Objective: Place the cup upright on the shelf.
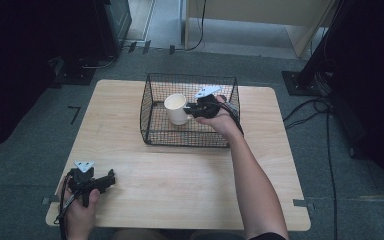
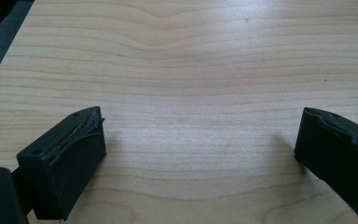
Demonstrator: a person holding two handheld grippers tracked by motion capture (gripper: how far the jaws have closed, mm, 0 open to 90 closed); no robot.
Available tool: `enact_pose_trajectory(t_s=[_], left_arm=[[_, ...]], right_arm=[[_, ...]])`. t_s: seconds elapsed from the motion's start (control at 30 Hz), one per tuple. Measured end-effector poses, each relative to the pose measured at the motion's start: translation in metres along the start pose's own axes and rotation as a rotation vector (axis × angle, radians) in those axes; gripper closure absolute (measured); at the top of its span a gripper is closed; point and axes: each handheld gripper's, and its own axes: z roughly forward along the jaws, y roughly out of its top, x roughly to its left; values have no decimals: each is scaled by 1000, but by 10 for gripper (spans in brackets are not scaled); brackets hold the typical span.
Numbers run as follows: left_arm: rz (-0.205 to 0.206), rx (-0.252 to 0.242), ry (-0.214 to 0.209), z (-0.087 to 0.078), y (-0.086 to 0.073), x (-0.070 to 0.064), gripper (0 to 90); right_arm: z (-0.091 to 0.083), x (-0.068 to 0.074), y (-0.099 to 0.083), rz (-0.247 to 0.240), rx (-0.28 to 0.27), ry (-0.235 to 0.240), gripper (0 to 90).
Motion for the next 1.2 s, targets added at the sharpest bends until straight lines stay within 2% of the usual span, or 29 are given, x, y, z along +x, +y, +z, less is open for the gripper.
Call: enact_pose_trajectory(t_s=[0.07, 0.23, 0.33, 0.53, 0.67, 0.9, 1.2], left_arm=[[0, 0, 0, 0, 0, 0, 18], [0, 0, 0, 0, 0, 0, 19], [0, 0, 0, 0, 0, 0, 19], [0, 0, 0, 0, 0, 0, 18], [0, 0, 0, 0, 0, 0, 19], [0, 0, 0, 0, 0, 0, 18], [0, 0, 0, 0, 0, 0, 19]], right_arm=[[-2, -1, 0, 5, -14, -2, 708], [-4, -2, -2, 21, -8, -8, 642], [-5, -2, -2, 21, -13, -9, 631], [-10, -4, -1, 52, -58, -16, 613], [-11, -3, -2, 40, -48, -12, 604], [-17, 3, 8, 39, -91, -33, 579], [-37, 12, 28, 10, -157, -20, 565]])
